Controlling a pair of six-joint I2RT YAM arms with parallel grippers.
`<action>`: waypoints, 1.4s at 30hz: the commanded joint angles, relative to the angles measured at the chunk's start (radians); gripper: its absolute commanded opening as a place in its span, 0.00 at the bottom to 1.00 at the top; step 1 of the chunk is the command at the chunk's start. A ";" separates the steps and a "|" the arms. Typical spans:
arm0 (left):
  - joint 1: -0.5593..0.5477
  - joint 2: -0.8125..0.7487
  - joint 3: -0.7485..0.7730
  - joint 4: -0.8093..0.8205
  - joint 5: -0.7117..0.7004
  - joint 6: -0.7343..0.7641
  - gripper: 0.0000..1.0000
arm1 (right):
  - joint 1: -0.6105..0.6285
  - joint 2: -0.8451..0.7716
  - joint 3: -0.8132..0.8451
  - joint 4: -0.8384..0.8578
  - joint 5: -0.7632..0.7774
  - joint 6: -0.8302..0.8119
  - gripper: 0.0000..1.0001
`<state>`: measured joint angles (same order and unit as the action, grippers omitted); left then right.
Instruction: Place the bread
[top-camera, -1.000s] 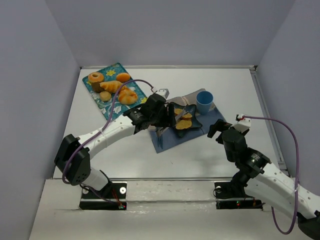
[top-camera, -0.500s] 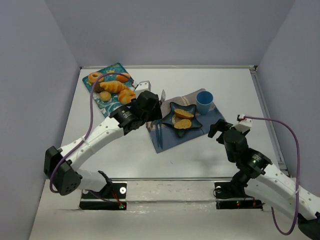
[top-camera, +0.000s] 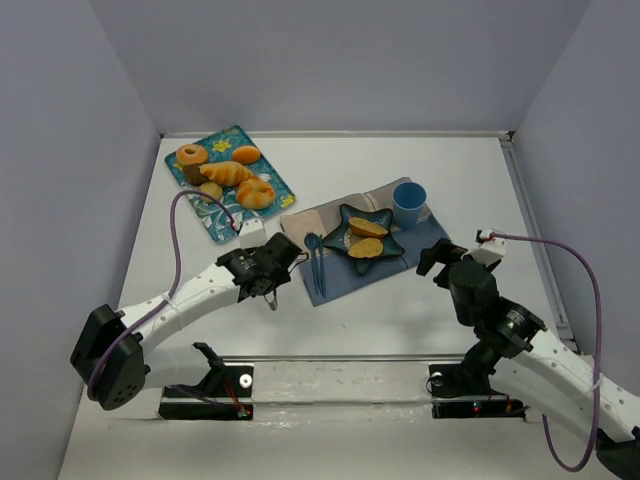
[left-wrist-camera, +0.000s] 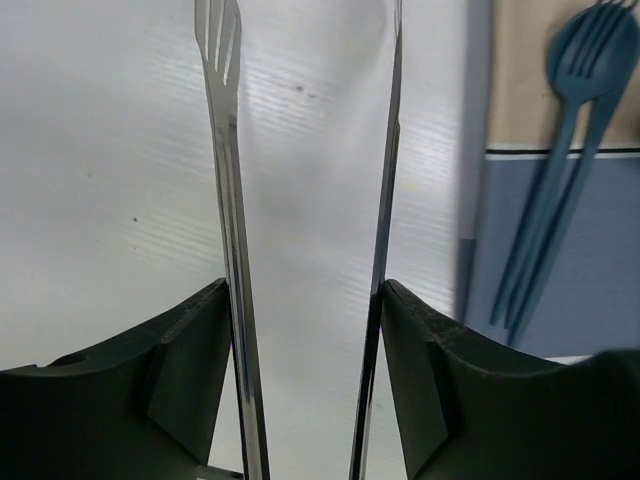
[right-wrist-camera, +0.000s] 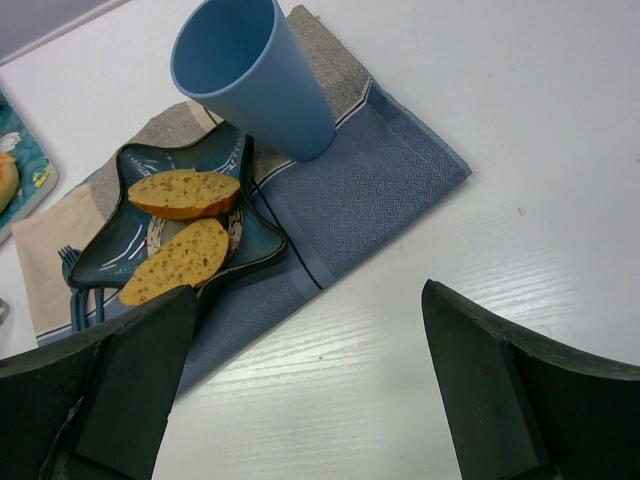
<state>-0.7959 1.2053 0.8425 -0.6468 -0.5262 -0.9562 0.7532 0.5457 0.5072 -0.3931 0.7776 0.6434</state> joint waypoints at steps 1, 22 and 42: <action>0.015 -0.075 -0.091 0.073 -0.055 -0.092 0.70 | 0.003 0.014 0.007 0.011 0.012 0.010 1.00; 0.032 -0.144 0.013 -0.079 -0.069 -0.122 0.99 | 0.003 0.092 0.057 0.014 -0.017 -0.008 1.00; 0.034 -0.300 0.170 0.013 -0.163 -0.044 0.99 | 0.003 0.177 0.171 0.020 -0.049 -0.018 1.00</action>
